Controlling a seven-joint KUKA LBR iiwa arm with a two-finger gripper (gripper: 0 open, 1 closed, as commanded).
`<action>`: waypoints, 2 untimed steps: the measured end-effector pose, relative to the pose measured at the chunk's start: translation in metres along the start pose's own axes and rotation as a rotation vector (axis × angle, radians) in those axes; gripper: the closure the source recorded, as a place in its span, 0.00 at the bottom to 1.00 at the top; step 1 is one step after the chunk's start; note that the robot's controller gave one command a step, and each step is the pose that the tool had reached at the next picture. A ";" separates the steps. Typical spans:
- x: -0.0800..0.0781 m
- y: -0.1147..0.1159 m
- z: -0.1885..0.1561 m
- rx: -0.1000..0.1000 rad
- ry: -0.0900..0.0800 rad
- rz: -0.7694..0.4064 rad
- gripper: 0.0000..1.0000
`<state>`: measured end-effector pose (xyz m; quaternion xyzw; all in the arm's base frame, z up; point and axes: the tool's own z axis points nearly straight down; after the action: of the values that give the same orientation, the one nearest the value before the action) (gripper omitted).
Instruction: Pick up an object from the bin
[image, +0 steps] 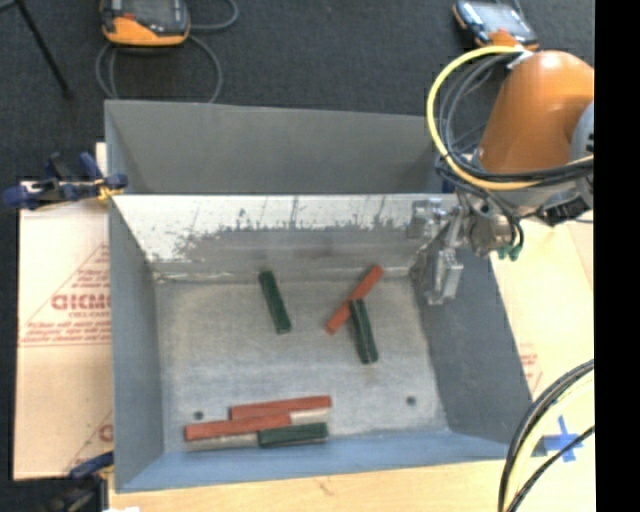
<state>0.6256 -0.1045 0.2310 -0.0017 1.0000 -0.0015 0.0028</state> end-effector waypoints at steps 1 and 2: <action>-0.007 0.039 0.124 -0.004 0.006 -0.230 0.00; 0.011 0.043 0.160 -0.003 -0.001 -0.624 0.00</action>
Offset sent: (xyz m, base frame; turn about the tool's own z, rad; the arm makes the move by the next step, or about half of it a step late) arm 0.0076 0.0394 -0.1208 -0.2315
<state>0.6150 -0.0619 0.0711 -0.3086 0.9512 -0.0010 0.0025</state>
